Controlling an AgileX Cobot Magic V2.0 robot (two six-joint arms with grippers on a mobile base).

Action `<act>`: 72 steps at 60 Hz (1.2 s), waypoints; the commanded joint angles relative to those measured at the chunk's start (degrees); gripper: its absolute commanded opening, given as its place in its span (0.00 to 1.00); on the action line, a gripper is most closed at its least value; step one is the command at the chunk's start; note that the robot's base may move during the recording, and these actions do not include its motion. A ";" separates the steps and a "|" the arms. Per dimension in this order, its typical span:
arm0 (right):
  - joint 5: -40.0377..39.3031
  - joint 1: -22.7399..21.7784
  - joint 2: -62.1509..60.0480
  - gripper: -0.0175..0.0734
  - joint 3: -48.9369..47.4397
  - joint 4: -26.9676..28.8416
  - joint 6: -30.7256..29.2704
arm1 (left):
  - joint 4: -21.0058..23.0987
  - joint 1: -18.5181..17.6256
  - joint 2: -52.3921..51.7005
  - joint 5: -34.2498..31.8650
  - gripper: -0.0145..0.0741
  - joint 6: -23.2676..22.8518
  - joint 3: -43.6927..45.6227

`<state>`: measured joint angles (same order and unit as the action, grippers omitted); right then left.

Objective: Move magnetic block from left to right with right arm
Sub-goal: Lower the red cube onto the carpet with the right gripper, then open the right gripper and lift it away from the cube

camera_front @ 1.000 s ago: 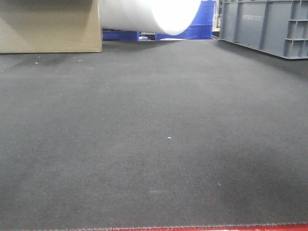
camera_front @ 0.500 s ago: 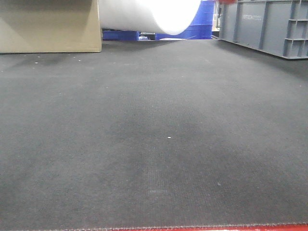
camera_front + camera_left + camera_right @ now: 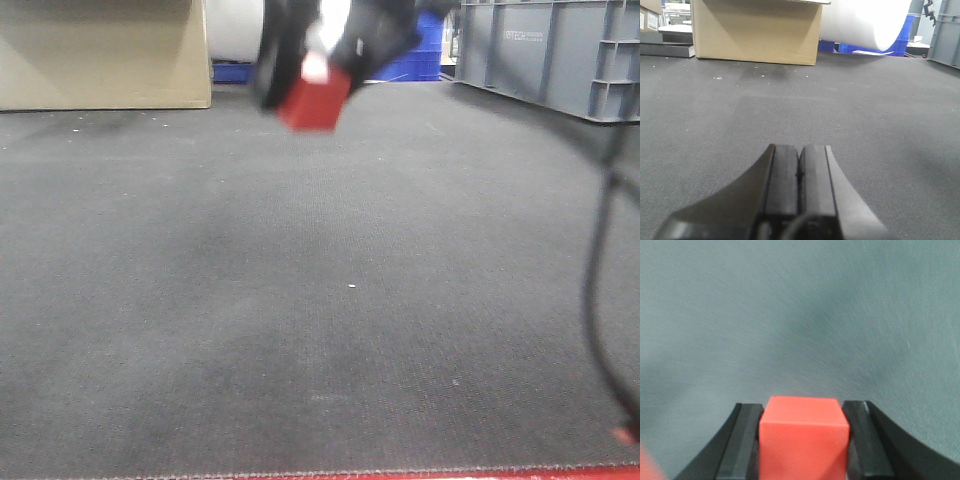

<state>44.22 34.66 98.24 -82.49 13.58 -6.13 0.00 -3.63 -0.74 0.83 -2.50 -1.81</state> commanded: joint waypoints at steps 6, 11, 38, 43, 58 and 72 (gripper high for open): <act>-1.30 0.65 1.65 0.41 -3.22 -6.12 10.72 | 0.00 -0.03 -0.82 -5.17 0.03 -0.21 -0.48; -1.18 0.65 3.43 0.41 -3.22 -7.41 14.78 | 0.00 -0.03 -0.82 -5.17 0.03 -0.21 -0.48; -0.64 0.65 9.41 0.43 -3.22 -7.88 16.12 | 0.00 -0.03 -0.82 -5.17 0.03 -0.21 -0.48; -0.34 0.65 9.54 0.49 -3.22 -8.02 16.12 | 0.00 -0.03 -0.82 -5.17 0.03 -0.21 -0.48; 2.34 0.65 9.55 0.91 -3.57 -8.03 16.12 | 0.00 -0.03 -0.82 -5.17 0.03 -0.21 -0.48; 3.59 0.47 7.08 0.89 -5.55 -8.21 16.12 | 0.00 -0.03 -0.82 -5.17 0.03 -0.21 -0.48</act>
<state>49.20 35.30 110.54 -85.69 5.74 9.93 0.00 -3.63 -0.74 0.83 -2.50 -1.81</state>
